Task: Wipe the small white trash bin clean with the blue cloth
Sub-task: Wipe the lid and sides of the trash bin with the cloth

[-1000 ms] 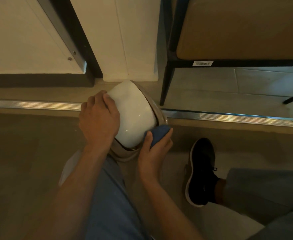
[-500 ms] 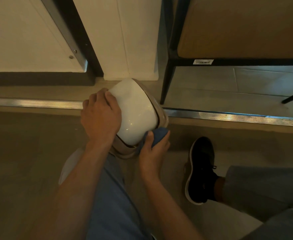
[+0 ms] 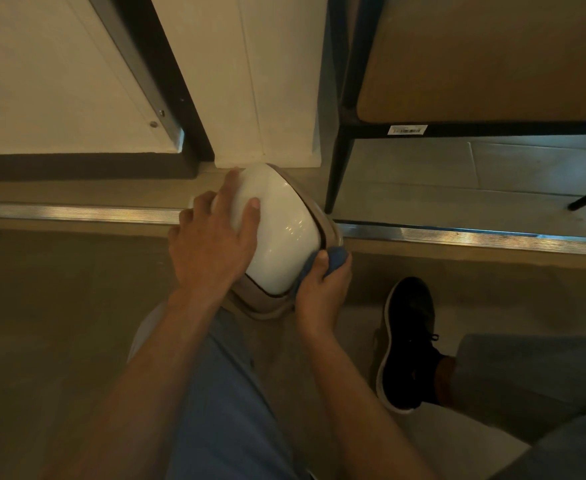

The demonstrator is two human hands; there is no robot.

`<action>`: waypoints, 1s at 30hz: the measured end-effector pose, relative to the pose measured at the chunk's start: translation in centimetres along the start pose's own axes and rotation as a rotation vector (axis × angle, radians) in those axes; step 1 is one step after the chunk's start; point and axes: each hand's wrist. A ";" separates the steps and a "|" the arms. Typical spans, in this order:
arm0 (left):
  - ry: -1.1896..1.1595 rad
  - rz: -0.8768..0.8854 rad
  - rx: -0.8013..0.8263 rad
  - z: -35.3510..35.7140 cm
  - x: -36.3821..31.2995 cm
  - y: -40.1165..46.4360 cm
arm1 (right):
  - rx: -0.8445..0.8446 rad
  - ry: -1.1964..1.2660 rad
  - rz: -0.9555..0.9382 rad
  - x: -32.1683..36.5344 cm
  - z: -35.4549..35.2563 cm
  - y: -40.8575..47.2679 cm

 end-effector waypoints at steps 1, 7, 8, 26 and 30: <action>0.008 0.006 0.006 0.1 -0.1 0.1 | 0.005 0.022 0.009 -0.4 0.0 -1.0; 0.005 0.003 -0.008 0.5 0.3 -0.3 | 0.091 0.101 0.064 -1.1 -0.1 -4.5; 0.002 0.000 -0.008 0.5 0.4 -0.3 | 0.087 0.099 0.083 -1.0 -0.2 -3.6; 0.029 -0.021 -0.044 0.6 -0.3 -0.7 | 0.137 0.011 0.017 -1.5 -1.9 0.0; 0.024 -0.017 -0.036 0.6 -0.4 -0.7 | 0.215 -0.012 0.080 1.9 -2.7 5.6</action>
Point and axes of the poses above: each hand's wrist, its own y-axis towards the middle knuckle, its own z-axis out of the palm, x = y × z, and after that the axes turned 3 degrees about z, right-handed
